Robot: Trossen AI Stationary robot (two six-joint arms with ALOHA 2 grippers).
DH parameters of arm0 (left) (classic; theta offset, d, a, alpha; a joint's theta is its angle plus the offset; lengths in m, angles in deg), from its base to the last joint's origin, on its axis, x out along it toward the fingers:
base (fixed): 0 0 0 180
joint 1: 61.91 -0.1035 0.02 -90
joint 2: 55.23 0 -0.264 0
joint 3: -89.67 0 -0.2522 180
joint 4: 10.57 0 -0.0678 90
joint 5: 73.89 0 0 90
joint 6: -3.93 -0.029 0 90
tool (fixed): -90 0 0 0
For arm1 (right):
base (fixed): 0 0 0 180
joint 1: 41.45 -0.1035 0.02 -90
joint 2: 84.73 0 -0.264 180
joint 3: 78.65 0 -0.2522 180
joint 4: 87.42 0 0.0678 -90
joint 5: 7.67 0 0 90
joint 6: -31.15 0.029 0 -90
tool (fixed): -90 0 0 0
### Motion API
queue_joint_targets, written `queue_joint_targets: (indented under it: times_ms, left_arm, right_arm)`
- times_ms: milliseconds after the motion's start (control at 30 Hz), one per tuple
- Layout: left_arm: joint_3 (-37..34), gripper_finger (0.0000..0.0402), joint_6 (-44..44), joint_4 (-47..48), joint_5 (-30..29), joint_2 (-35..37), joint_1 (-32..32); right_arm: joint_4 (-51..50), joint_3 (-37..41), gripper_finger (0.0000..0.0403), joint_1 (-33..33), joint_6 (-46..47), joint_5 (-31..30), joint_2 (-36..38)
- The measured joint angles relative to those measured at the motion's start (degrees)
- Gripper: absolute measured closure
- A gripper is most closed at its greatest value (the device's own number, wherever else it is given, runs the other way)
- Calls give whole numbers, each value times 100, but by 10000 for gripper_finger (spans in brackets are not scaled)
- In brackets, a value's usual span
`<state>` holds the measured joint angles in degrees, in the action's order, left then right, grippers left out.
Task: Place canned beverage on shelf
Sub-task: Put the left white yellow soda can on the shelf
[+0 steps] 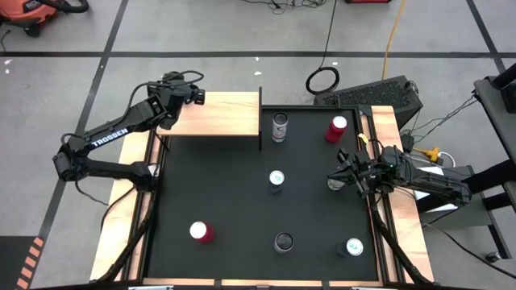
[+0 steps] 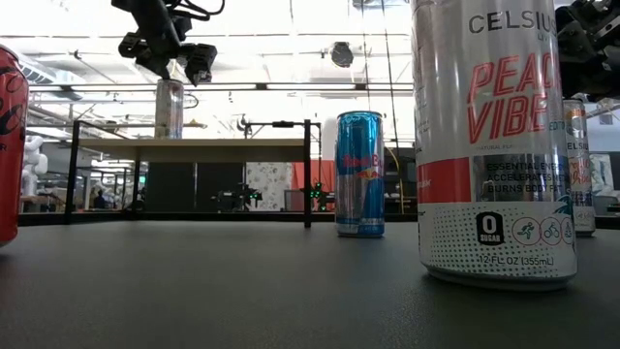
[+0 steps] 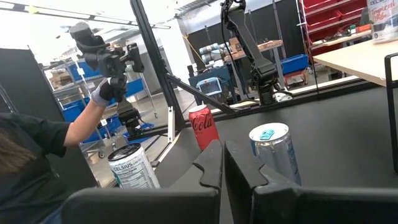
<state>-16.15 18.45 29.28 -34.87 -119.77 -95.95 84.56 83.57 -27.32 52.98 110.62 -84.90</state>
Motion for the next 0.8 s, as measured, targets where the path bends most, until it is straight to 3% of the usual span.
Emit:
queue_joint_targets:
  times_ms: [633,800]
  left_arm:
    - [0,89,-40,-42,-153,186,136]
    - [2,89,-403,-585,59,338,335]
  right_arm:
    - [-2,0,403,1,-4,0,0]
    - [0,0,403,0,-16,0,0]
